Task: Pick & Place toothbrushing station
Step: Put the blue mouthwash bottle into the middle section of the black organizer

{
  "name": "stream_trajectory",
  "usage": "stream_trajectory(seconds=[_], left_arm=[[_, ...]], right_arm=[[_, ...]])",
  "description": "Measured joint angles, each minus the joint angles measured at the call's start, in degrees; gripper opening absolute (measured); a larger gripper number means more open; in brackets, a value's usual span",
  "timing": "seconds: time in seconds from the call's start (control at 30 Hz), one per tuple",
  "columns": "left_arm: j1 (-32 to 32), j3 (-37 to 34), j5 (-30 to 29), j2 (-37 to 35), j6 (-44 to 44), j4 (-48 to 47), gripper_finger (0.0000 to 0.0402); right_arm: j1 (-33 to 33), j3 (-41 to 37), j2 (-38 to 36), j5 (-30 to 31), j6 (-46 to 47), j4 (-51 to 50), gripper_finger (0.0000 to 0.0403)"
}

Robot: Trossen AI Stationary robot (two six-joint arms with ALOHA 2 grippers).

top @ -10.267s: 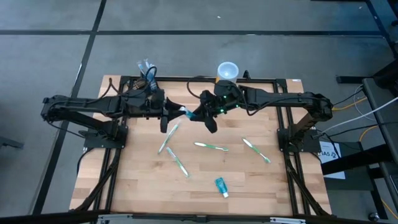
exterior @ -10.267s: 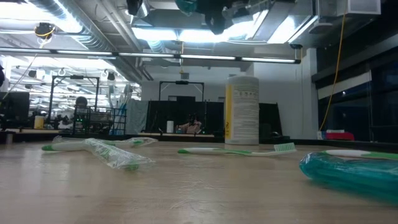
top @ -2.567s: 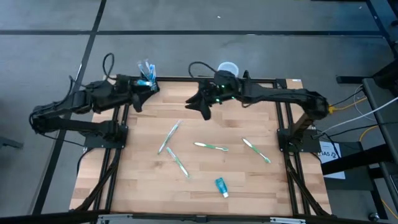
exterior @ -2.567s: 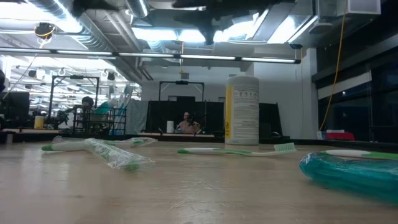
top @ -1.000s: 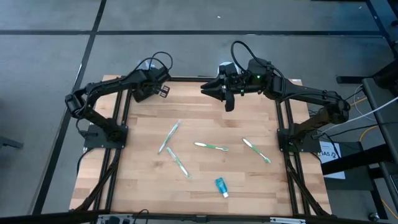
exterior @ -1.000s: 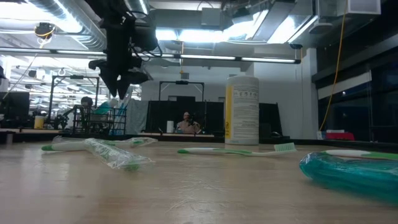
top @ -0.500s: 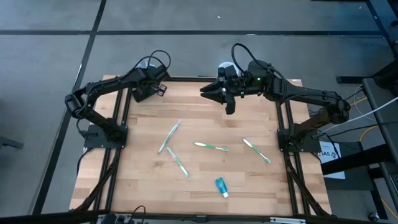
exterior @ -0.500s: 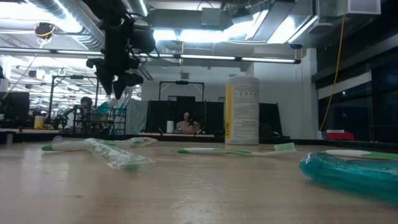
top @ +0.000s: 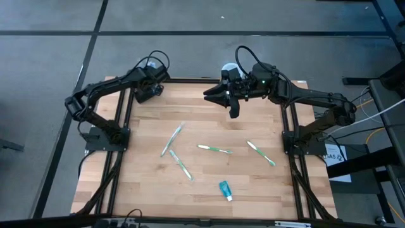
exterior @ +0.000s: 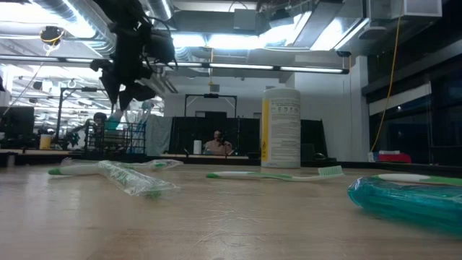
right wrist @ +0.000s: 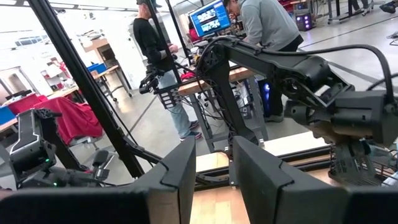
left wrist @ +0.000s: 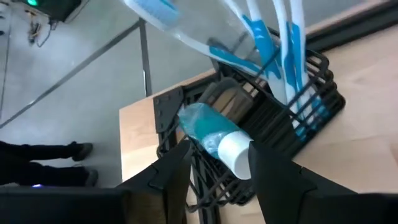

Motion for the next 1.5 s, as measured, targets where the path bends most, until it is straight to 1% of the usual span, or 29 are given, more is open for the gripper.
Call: stream_trajectory(seconds=[0.1, 0.23, 0.4, 0.53, 0.73, 0.83, 0.9, 1.0, 1.17, 1.23, 1.37, 1.5], left_arm=[[0.0, 0.0, 0.61, -0.95, -0.5, 0.04, 0.0153], [-0.21, 0.0, 3.42, -2.64, -1.69, 0.05, 0.0153], [-1.28, 0.0, 1.23, -5.46, -3.83, 0.19, 0.0149], [-0.95, 0.0, 0.13, -6.82, -4.39, 0.29, 0.0145], [-0.59, -0.02, 4.02, -7.18, -4.51, 0.35, 0.0143], [-0.59, -0.02, 6.23, -6.56, -1.7, 1.23, 0.0145], [-0.59, -0.07, 7.23, -6.17, 0.58, 1.19, 0.0151], [-0.59, -0.09, 7.25, -5.67, 2.73, 1.13, 0.0168], [-0.71, -0.6, 4.39, -4.3, 7.41, 0.33, 0.0208], [-0.9, -1.87, 4.3, -3.51, 9.34, 0.31, 0.0224], [-2.06, -4.71, 4.55, -2.38, 9.49, 0.39, 0.0247], [-3.79, -6.64, 3.98, -2.24, 8.44, 3.62, 0.0253]], right_arm=[[0.0, 0.0, 0.0, 0.02, 0.0, 0.02, 0.011], [0.0, 0.0, 0.0, 0.01, 0.02, 0.01, 0.0109], [0.0, 0.0, 0.0, 0.01, 0.04, 0.01, 0.011], [0.0, 0.0, 0.0, 0.0, 0.02, 0.0, 0.011], [0.0, 0.0, 0.0, 0.02, 0.0, 0.02, 0.011], [0.01, 0.0, 0.0, 0.0, 0.0, 0.0, 0.011], [0.04, 0.0, 0.0, 0.0, -0.02, 0.02, 0.011], [0.17, 0.0, 0.0, 0.0, 0.0, 0.0, 0.011], [1.16, 0.0, 0.0, 0.0, 0.17, 0.0, 0.011], [1.61, 0.0, 0.0, 0.0, 0.21, 0.0, 0.011], [2.15, 0.0, 0.0, 0.68, 1.03, 0.0, 0.011], [2.25, 0.0, 0.0, 0.89, 1.42, 0.0, 0.011]])
